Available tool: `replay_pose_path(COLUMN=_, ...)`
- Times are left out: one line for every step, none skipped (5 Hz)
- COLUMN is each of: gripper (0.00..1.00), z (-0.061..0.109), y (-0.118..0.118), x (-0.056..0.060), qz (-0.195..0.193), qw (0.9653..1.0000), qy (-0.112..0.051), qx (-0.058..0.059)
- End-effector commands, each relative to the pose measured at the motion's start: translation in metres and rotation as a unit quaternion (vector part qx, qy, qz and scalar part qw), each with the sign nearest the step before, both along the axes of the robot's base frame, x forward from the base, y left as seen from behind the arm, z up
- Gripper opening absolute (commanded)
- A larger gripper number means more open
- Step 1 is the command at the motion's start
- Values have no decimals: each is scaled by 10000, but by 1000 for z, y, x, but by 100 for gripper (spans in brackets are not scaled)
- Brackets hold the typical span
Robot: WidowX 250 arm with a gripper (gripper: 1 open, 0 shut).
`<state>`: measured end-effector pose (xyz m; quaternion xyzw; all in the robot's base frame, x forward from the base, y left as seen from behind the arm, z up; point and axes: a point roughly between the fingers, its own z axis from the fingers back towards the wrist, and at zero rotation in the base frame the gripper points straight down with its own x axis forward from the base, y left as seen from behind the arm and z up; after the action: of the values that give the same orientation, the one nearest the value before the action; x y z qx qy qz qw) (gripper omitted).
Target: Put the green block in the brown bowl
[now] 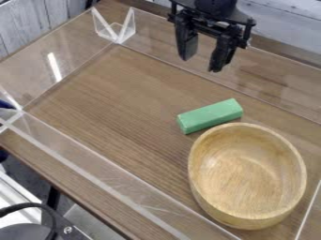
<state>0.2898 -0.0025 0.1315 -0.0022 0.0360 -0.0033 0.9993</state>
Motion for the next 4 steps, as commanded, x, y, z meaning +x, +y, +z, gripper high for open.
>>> replay_pose_path(gripper=0, z=-14, y=1, x=-9, qz=-174, qw=9997, qy=192, qx=20)
replay_pose_path(gripper=100, z=-30, y=-4, x=-16, qz=-490, qw=9986, qy=100, qx=-182)
replay_pose_path(gripper=100, z=-38, y=-9, x=-18, qz=-963, qw=9942, qy=-81, qx=-463)
replay_pose_path(gripper=100, z=-46, y=-7, x=-13, qz=-979, qw=9936, qy=-71, qx=-562)
